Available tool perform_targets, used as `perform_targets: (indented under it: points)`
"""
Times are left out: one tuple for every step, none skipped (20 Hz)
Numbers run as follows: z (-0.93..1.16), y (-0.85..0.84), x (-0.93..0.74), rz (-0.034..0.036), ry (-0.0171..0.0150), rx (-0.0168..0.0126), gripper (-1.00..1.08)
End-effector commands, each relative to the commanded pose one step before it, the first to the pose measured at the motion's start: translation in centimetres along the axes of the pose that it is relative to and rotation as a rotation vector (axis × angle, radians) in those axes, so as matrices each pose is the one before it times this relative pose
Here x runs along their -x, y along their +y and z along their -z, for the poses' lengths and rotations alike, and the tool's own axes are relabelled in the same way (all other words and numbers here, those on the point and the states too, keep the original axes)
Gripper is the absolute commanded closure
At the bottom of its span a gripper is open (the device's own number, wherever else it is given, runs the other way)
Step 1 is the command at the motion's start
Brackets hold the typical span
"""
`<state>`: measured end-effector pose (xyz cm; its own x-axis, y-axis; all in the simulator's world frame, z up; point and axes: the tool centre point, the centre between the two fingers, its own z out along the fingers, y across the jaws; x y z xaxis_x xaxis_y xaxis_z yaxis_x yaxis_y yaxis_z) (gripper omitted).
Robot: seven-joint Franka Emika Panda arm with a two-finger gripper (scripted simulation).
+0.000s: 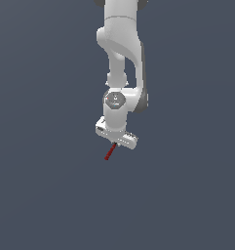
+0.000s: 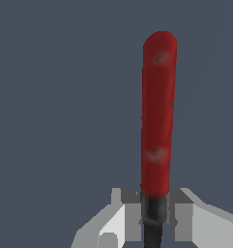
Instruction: Pick up the object and move it to a goal position.
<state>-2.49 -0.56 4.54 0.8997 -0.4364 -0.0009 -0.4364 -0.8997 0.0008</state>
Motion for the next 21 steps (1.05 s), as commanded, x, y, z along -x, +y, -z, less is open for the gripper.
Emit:
perform_targets:
  points:
    - [1.459, -1.239, 1.428, 0.00120, 0.00085, -0.00093, 1.08]
    - [0.663, -0.549, 0.657, 0.00000, 0.00000, 0.00000, 1.08]
    - [0.694, -0.575, 0.683, 0.00000, 0.00000, 0.00000, 1.08]
    - [0.684, -0.567, 0.669, 0.00000, 0.00000, 0.00000, 1.08]
    - [0.667, -0.589, 0.668, 0.00068, 0.00004, 0.00009, 1.08]
    - [0.648, -0.539, 0.624, 0.00000, 0.00000, 0.00000, 1.08]
    - [0.623, -0.519, 0.596, 0.00000, 0.00000, 0.00000, 1.08]
    - [0.592, -0.493, 0.562, 0.00000, 0.00000, 0.00000, 1.08]
    - [0.558, -0.466, 0.525, 0.00000, 0.00000, 0.00000, 1.08]
    - [0.523, -0.438, 0.487, 0.00000, 0.00000, 0.00000, 1.08]
    - [0.490, -0.432, 0.464, 0.00036, 0.00037, 0.00046, 1.08]
    - [0.449, -0.380, 0.410, 0.00000, 0.00000, 0.00000, 1.08]
    - [0.410, -0.349, 0.370, 0.00000, 0.00000, 0.00000, 1.08]
    - [0.368, -0.315, 0.329, 0.00000, 0.00000, 0.00000, 1.08]
    - [0.324, -0.279, 0.287, 0.00000, 0.00000, 0.00000, 1.08]
    - [0.278, -0.240, 0.243, 0.00000, 0.00000, 0.00000, 1.08]
    - [0.229, -0.199, 0.199, 0.00000, 0.00000, 0.00000, 1.08]
    - [0.178, -0.156, 0.154, 0.00000, 0.00000, 0.00000, 1.08]
    - [0.128, -0.112, 0.110, 0.00000, 0.00000, 0.00000, 1.08]
    - [0.077, -0.067, 0.066, 0.00000, 0.00000, 0.00000, 1.08]
    - [0.026, -0.022, 0.022, 0.00000, 0.00000, 0.00000, 1.08]
